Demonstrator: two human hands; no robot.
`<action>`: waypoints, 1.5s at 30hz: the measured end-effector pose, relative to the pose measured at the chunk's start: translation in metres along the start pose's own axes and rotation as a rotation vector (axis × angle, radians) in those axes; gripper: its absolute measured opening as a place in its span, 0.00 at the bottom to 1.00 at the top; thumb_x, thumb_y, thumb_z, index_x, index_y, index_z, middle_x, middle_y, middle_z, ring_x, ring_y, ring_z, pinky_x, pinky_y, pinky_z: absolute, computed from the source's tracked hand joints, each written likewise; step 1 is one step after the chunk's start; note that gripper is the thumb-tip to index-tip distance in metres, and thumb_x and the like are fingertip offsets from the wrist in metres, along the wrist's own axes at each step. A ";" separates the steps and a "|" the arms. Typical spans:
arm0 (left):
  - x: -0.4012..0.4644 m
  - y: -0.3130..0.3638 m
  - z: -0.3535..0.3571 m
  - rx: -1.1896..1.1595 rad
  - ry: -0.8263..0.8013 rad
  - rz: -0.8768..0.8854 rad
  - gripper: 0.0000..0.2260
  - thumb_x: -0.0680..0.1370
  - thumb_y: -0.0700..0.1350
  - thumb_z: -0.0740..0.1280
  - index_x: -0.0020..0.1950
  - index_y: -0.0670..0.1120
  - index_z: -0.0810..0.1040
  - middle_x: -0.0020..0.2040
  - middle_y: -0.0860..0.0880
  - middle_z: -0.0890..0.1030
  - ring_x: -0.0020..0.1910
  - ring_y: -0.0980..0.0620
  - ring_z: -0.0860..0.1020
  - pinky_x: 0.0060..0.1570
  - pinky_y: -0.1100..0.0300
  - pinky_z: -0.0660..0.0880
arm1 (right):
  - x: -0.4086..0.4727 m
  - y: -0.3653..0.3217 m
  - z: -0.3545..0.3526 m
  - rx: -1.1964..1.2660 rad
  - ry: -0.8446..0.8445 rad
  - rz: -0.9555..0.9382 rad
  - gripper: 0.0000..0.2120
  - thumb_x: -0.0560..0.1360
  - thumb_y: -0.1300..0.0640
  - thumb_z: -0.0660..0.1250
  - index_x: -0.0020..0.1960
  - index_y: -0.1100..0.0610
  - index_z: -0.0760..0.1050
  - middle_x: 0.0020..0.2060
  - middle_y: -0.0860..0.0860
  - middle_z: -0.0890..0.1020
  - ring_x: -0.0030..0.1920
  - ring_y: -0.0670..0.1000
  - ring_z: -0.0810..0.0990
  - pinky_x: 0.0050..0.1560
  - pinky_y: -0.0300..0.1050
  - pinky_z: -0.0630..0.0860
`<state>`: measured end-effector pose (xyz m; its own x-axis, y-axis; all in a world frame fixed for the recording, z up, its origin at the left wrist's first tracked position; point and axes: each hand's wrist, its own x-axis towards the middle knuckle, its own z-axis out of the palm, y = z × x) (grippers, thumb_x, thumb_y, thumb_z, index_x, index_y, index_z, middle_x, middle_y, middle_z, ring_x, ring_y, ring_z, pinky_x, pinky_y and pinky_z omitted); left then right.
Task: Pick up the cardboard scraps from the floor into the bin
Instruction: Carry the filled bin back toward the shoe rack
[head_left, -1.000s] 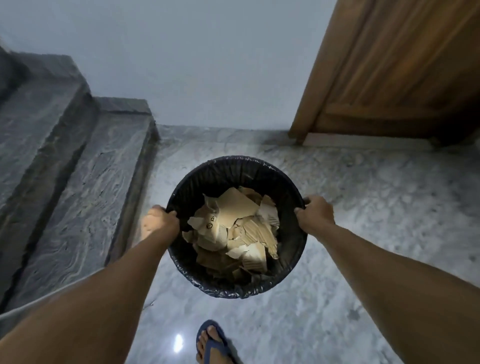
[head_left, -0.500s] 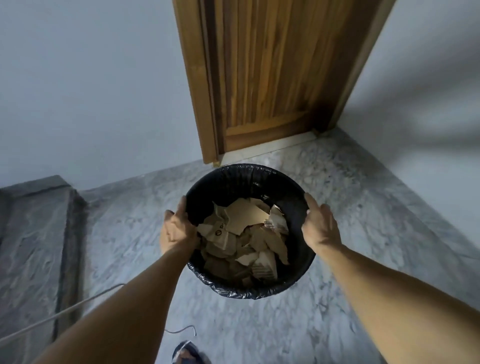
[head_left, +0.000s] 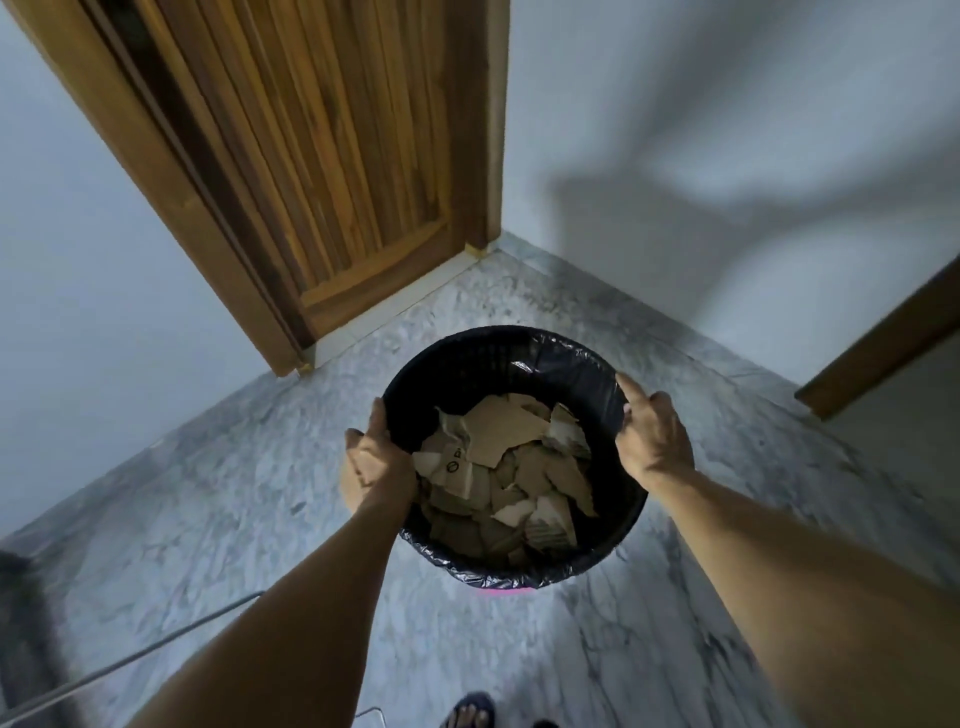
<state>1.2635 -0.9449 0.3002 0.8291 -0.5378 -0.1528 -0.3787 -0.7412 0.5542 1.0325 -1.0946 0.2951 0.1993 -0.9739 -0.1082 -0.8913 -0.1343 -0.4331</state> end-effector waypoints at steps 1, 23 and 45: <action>-0.002 0.008 0.002 0.016 -0.017 0.017 0.26 0.77 0.38 0.58 0.72 0.57 0.64 0.57 0.41 0.72 0.50 0.39 0.77 0.47 0.50 0.74 | -0.003 0.007 -0.007 -0.002 0.007 0.029 0.33 0.77 0.67 0.59 0.77 0.45 0.59 0.61 0.58 0.71 0.55 0.61 0.78 0.54 0.55 0.78; -0.124 0.162 0.074 0.100 -0.336 0.636 0.22 0.78 0.39 0.57 0.71 0.54 0.64 0.48 0.43 0.67 0.34 0.45 0.68 0.38 0.53 0.68 | -0.142 0.186 -0.119 0.168 0.323 0.538 0.30 0.80 0.65 0.56 0.78 0.48 0.55 0.67 0.63 0.67 0.62 0.62 0.71 0.64 0.51 0.68; -0.491 0.251 0.192 0.136 -0.639 1.093 0.22 0.79 0.40 0.59 0.72 0.55 0.65 0.50 0.41 0.70 0.40 0.45 0.69 0.40 0.53 0.69 | -0.431 0.444 -0.223 0.119 0.567 1.044 0.27 0.81 0.62 0.56 0.78 0.50 0.55 0.63 0.64 0.68 0.57 0.64 0.74 0.51 0.52 0.73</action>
<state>0.6820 -0.9438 0.3573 -0.2706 -0.9609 -0.0580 -0.8069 0.1935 0.5581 0.4603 -0.7749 0.3490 -0.8342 -0.5482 -0.0599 -0.4664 0.7593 -0.4539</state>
